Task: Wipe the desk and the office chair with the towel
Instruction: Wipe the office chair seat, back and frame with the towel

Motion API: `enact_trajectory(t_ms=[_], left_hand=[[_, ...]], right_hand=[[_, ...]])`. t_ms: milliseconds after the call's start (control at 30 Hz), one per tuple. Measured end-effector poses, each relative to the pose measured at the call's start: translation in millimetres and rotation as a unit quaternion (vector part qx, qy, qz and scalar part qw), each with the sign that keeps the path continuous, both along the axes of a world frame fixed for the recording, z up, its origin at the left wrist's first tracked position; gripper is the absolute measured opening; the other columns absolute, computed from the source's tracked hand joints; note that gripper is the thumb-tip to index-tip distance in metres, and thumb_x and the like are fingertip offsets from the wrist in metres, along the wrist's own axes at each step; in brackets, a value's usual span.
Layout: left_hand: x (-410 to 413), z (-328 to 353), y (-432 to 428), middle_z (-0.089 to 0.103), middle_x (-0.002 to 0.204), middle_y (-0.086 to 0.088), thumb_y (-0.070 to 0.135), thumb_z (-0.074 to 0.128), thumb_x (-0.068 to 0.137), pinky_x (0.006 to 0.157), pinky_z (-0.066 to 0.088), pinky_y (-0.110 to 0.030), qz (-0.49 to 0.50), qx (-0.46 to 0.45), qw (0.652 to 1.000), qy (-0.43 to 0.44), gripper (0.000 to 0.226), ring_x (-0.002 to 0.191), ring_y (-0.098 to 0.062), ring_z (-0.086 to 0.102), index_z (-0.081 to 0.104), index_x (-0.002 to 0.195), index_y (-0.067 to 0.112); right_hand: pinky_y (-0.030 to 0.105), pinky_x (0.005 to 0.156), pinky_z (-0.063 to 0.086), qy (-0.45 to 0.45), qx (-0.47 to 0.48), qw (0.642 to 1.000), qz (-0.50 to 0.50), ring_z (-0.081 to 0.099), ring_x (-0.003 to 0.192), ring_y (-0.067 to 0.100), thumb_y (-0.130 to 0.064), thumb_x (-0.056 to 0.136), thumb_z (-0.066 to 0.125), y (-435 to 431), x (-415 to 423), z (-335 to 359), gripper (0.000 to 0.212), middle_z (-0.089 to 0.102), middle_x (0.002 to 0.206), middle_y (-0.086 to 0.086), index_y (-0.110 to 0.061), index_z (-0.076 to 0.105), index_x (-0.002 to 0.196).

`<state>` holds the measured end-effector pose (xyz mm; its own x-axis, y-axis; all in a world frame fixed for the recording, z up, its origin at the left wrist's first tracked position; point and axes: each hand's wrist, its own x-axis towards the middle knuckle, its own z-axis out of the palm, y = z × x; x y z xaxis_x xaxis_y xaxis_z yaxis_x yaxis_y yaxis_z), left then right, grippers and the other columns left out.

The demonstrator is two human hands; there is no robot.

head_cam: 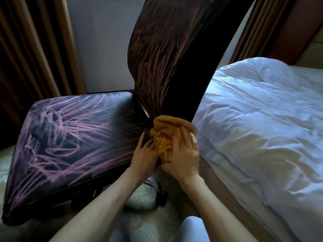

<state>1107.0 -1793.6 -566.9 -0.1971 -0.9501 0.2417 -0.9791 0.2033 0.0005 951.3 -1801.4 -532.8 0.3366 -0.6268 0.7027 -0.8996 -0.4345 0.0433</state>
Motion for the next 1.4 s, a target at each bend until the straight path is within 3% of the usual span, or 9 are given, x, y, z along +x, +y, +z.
enact_trajectory(t_ms=[167,400,567,667,767,933,1100,1300,1400], left_hand=[[2.8,-0.7,4.9,0.060,0.147,0.000,0.037,0.054,0.095,0.126,-0.009,-0.056,-0.005,-0.019,1.000,0.010,0.059,0.144,-0.023,0.047,0.048,0.153,0.025],[0.1,-3.9,-2.9,0.033,0.167,-0.001,0.054,0.054,0.096,0.125,-0.016,-0.056,0.029,0.019,0.998,-0.056,0.084,0.155,-0.021,0.027,0.022,0.163,0.016],[3.6,-4.7,-2.2,0.037,0.165,0.001,0.060,0.052,0.093,0.125,-0.016,-0.055,0.023,0.016,0.998,-0.057,0.086,0.154,-0.019,0.028,0.024,0.163,0.018],[4.4,-4.7,-2.6,0.036,0.166,0.001,0.062,0.049,0.096,0.125,-0.016,-0.054,0.018,0.023,0.999,-0.046,0.084,0.155,-0.020,0.027,0.024,0.163,0.018],[4.1,-4.0,-3.5,0.034,0.167,0.001,0.061,0.051,0.095,0.123,-0.018,-0.052,0.018,0.030,0.998,-0.045,0.084,0.155,-0.019,0.026,0.025,0.163,0.019],[4.2,-2.1,-3.4,0.035,0.166,0.001,0.061,0.052,0.094,0.124,-0.017,-0.054,0.018,0.027,0.998,-0.048,0.085,0.155,-0.020,0.027,0.026,0.163,0.017],[1.9,-3.6,-1.3,0.035,0.166,0.001,0.057,0.054,0.091,0.125,-0.013,-0.057,0.033,0.022,0.999,-0.035,0.083,0.154,-0.019,0.028,0.029,0.161,0.019],[2.6,-5.2,1.7,0.065,0.140,-0.001,0.037,0.070,0.081,0.126,0.002,-0.062,-0.021,-0.027,0.999,0.040,0.062,0.142,-0.029,0.049,0.061,0.142,0.025],[2.2,-6.1,1.1,0.068,0.135,-0.004,0.039,0.074,0.080,0.124,0.009,-0.067,-0.021,-0.042,0.998,0.030,0.064,0.135,-0.031,0.057,0.063,0.140,0.019]], right_hand=[[0.045,0.124,0.025,0.059,0.083,0.995,0.017,0.046,0.142,0.028,-0.048,0.084,0.055,-0.3,7.5,8.3,0.059,0.064,0.136,0.007,-0.012,0.065,0.131],[0.054,0.123,0.030,-0.067,-0.144,0.982,0.104,0.050,0.138,0.041,-0.031,0.086,0.077,-24.6,-11.1,72.2,0.051,0.062,0.136,0.026,0.005,0.067,0.120],[0.057,0.119,0.035,-0.026,0.011,0.997,0.076,0.041,0.146,0.044,-0.030,0.084,0.076,-15.1,-2.0,56.8,0.059,0.053,0.145,0.032,0.009,0.063,0.126],[0.048,0.112,0.044,0.000,0.034,0.993,0.115,0.062,0.125,0.038,-0.028,0.070,0.075,-14.0,-17.0,76.4,0.049,0.071,0.121,0.017,-0.003,0.071,0.113],[0.041,0.093,0.049,-0.068,-0.080,0.981,0.164,0.066,0.104,0.035,-0.029,0.060,0.078,-22.5,-28.3,136.8,0.053,0.071,0.110,0.010,-0.009,0.071,0.109],[0.060,0.105,0.046,-0.136,-0.254,0.940,0.184,0.053,0.131,0.041,-0.025,0.086,0.070,-45.8,-6.6,206.9,0.045,0.060,0.138,0.026,0.005,0.064,0.119],[0.059,0.114,0.042,-0.157,-0.089,0.973,0.145,0.038,0.147,0.046,-0.006,0.086,0.075,-44.4,0.7,123.3,0.049,0.044,0.154,0.030,0.008,0.061,0.131],[0.048,0.118,0.041,-0.006,0.115,0.969,0.220,0.057,0.135,0.029,-0.020,0.080,0.079,-8.3,-38.9,10.1,0.046,0.067,0.133,0.006,-0.011,0.068,0.124],[0.051,0.109,0.047,-0.108,0.099,0.959,0.245,0.064,0.125,0.026,-0.020,0.072,0.084,-0.9,-40.1,29.3,0.053,0.071,0.125,0.005,-0.009,0.071,0.122]])
